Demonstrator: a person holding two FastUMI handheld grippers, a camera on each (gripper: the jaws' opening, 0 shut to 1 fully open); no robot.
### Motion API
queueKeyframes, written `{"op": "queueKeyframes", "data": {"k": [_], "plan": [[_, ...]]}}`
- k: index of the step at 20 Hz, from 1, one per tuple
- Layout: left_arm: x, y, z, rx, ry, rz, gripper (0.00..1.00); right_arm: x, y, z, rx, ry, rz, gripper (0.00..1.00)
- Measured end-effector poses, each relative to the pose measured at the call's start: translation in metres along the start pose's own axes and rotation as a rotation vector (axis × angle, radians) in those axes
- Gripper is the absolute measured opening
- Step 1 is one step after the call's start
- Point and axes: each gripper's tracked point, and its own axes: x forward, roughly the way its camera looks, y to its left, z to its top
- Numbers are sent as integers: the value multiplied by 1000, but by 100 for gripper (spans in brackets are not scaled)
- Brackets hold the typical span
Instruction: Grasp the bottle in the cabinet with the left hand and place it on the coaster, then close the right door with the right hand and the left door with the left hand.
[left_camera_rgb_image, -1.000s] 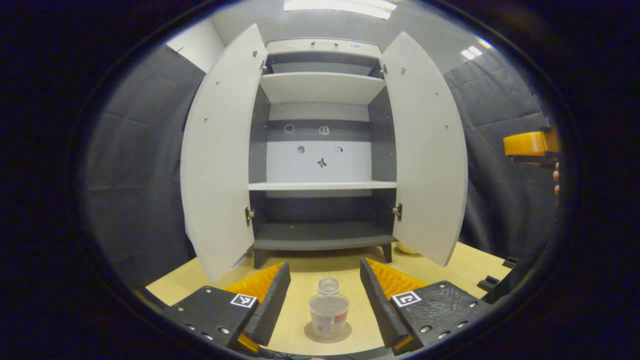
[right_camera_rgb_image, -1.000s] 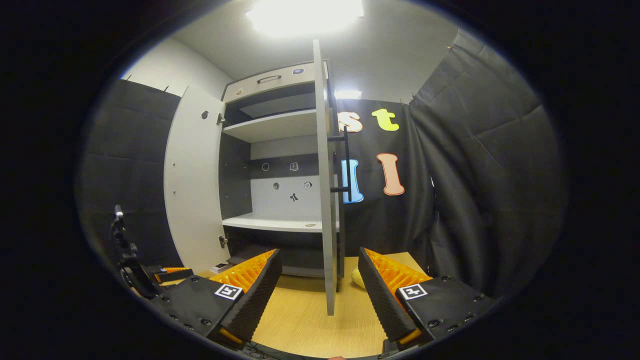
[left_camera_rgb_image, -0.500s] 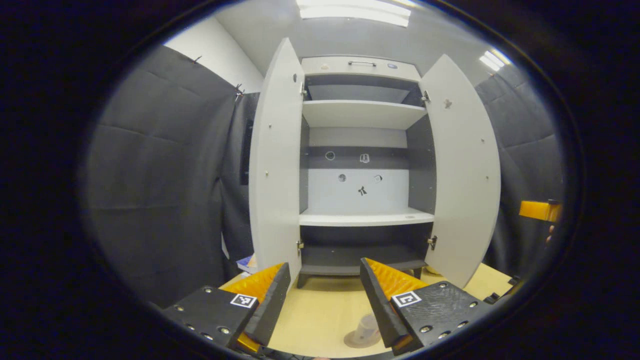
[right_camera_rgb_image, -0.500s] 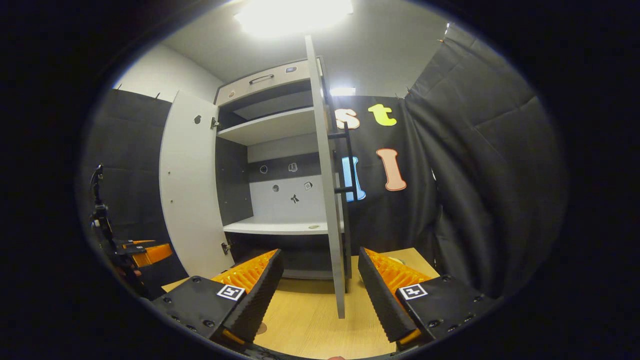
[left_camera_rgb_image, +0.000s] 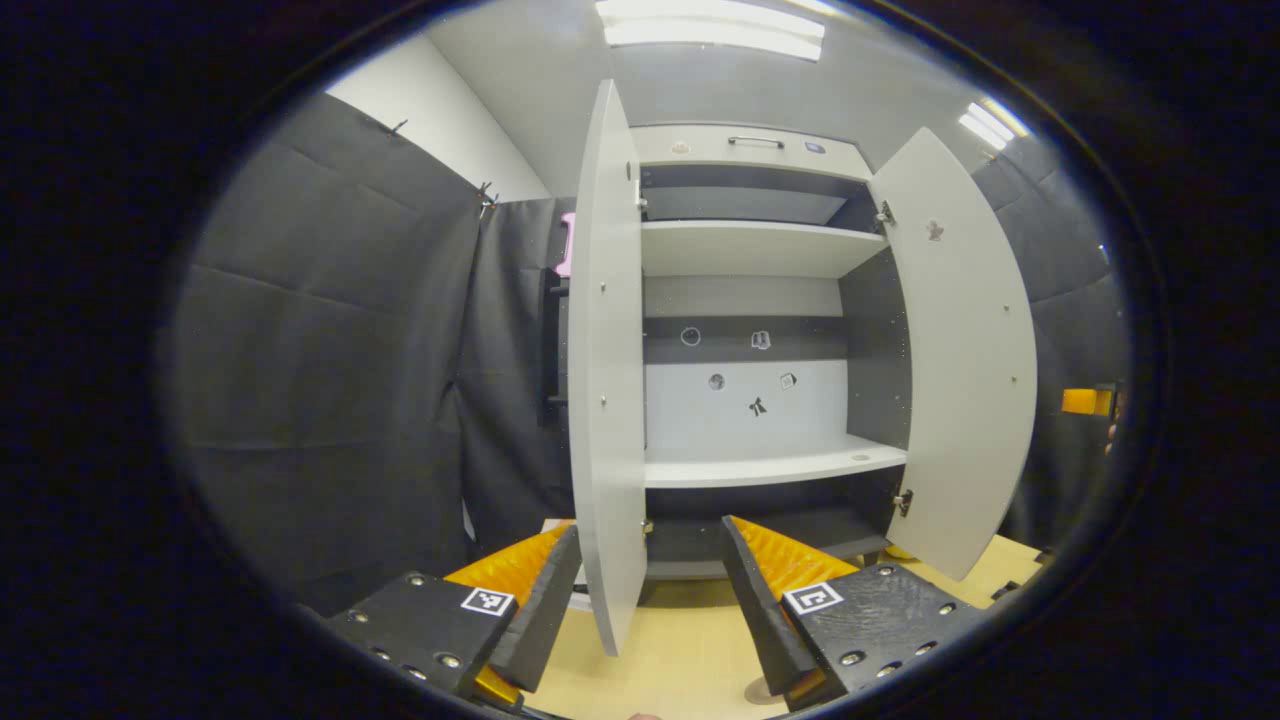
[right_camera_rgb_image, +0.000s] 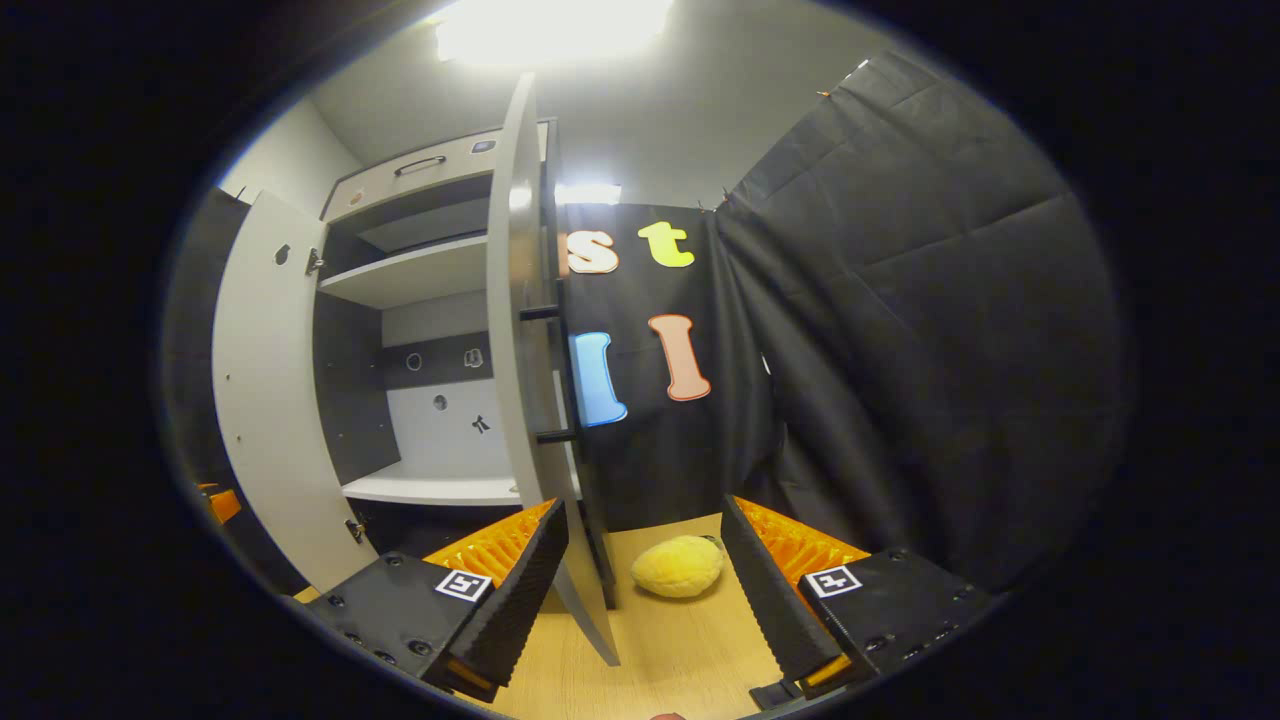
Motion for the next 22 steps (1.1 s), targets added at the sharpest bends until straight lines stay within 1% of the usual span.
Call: {"op": "queueKeyframes", "data": {"k": [1,2,5,7,13,14,15,16,17,18,19,20,21,22], "plan": [[1,6,-1,3,-1,5,82,6,-5,5,-1,-4,-30,92],[3,12,-2,3,-2,9,82,11,-9,10,-1,-13,-54,98],[5,33,-8,-7,0,34,82,29,-17,29,-8,-50,-120,98],[4,50,-12,-19,2,61,82,42,-18,40,-9,-74,-150,98],[0,101,-26,-13,22,143,82,71,-13,48,-73,-65,-218,98],[1,108,-27,-11,25,154,82,75,-9,48,-74,-62,-211,98],[0,115,-29,-11,27,163,85,77,-7,48,-81,-60,-218,98],[1,122,-31,-14,32,171,82,80,-6,50,-99,-67,-213,91],[3,128,-36,-18,38,178,76,78,-3,52,-125,-71,-204,88],[4,134,-38,-25,40,182,75,77,3,53,-144,-76,-194,88],[7,138,-41,-35,42,178,89,76,8,53,-161,-74,-185,88],[8,141,-43,-42,43,176,89,75,11,53,-176,-74,-178,95],[10,146,-45,-45,45,176,82,73,15,54,-184,-77,-174,95],[14,148,-48,-46,46,175,89,71,17,52,-184,-80,-173,95]]}}
